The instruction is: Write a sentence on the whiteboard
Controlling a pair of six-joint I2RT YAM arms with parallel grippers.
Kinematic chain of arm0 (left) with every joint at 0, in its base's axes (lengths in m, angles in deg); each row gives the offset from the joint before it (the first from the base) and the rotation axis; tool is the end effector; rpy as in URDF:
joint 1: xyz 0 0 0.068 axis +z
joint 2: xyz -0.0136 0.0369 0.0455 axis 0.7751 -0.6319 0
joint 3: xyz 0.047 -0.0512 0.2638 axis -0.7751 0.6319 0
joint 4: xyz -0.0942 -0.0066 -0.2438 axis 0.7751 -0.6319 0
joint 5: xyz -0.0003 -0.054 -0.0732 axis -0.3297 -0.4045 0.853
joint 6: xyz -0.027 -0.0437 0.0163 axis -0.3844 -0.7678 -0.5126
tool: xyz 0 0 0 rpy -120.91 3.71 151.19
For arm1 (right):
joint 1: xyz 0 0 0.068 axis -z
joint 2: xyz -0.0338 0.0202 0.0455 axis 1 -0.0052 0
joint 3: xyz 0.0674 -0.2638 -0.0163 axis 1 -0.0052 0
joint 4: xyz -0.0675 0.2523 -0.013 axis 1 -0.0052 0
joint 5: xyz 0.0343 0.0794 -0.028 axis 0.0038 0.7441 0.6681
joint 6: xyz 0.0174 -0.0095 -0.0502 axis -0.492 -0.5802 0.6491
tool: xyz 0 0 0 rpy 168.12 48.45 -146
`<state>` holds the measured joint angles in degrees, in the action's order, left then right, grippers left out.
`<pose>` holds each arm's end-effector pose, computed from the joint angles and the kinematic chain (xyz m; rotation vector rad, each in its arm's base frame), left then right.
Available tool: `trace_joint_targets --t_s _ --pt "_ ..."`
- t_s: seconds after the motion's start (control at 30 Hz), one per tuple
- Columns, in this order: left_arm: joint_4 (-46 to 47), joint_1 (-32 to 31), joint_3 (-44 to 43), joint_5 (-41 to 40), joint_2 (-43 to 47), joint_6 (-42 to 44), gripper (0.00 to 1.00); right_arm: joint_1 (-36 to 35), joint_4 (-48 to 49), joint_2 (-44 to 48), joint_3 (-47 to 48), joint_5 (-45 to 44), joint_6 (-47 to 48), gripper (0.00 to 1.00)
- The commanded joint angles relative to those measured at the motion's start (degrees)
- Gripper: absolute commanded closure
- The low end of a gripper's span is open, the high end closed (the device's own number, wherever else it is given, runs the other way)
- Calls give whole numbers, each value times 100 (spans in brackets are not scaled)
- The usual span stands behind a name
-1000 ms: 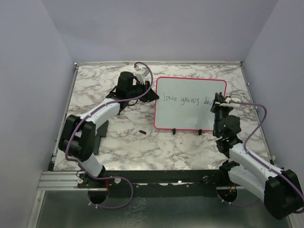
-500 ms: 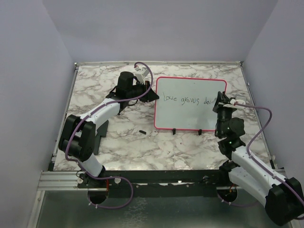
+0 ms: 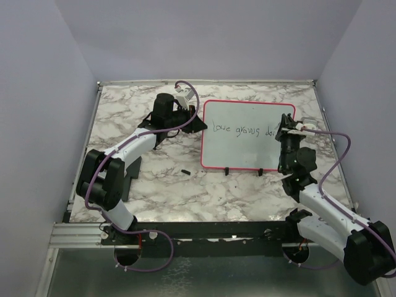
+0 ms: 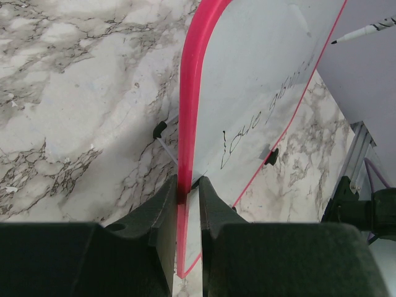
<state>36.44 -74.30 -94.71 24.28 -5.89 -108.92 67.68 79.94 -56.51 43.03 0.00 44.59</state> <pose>0.3352 -0.1679 0.2665 0.4627 2.0156 -1.0978 0.1945 0.0599 0.2859 0.1362 1.2853 -0.0747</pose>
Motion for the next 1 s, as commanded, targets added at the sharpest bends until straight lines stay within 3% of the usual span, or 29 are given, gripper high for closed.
trace_joint_targets --t_s 0.0,0.97 --pt "65 26 31 -186 251 82 100 25 271 -64 137 40 165 99" --pt "62 28 49 -185 285 99 100 27 679 -550 138 -129 380 99"
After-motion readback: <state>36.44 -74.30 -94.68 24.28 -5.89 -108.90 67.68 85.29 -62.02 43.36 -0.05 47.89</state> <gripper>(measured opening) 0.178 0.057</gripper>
